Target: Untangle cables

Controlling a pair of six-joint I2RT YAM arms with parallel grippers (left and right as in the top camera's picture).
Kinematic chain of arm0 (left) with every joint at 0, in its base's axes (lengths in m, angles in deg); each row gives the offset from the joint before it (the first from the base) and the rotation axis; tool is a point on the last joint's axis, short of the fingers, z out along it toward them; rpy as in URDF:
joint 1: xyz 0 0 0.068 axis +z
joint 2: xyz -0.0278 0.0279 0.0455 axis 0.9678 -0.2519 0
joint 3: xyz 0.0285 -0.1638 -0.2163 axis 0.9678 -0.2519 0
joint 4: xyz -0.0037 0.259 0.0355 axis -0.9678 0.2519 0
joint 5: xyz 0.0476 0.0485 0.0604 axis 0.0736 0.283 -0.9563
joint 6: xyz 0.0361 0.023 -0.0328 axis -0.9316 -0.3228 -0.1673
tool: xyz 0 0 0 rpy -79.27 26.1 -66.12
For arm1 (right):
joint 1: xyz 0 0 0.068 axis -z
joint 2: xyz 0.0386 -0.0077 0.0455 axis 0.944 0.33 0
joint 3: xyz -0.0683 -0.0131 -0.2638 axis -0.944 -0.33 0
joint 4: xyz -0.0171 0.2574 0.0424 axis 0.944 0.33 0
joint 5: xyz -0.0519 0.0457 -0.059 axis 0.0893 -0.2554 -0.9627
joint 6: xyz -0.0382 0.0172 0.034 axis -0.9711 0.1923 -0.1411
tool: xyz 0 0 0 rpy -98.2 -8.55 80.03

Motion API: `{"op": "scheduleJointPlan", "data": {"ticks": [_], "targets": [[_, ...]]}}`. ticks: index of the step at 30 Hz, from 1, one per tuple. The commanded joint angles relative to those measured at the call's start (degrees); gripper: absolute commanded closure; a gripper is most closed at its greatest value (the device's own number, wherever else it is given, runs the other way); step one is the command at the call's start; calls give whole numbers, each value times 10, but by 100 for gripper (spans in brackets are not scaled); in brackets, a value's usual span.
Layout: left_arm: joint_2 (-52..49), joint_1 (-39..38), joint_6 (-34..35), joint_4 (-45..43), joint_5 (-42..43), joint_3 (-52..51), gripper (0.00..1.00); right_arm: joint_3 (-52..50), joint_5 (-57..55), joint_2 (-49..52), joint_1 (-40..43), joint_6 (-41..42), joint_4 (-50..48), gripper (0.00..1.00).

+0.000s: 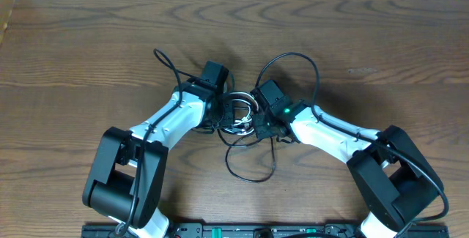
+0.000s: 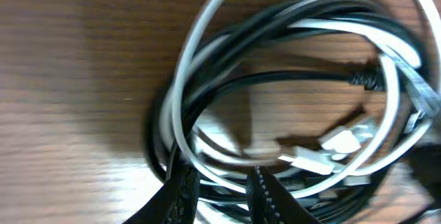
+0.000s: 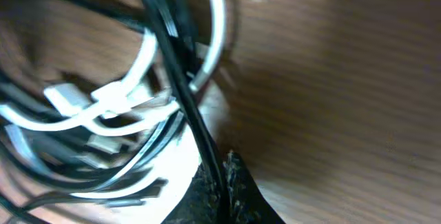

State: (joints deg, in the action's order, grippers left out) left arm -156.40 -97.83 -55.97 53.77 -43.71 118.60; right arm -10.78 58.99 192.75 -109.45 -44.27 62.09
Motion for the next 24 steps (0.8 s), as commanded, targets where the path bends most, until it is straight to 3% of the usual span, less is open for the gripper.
{"op": "scheduleJointPlan", "data": {"ticks": [1,12,20,24], "targets": [[-17,4,-4,34,-96,-7,70,-6,-106,6,13,-12,13,99],[42,5,-18,99,-54,28,70,-6,-92,6,16,-47,-1,99],[85,7,-9,94,-52,28,60,14,-3,-13,16,-88,0,99],[85,23,-9,85,19,28,56,14,17,-57,16,-90,14,99]]}}
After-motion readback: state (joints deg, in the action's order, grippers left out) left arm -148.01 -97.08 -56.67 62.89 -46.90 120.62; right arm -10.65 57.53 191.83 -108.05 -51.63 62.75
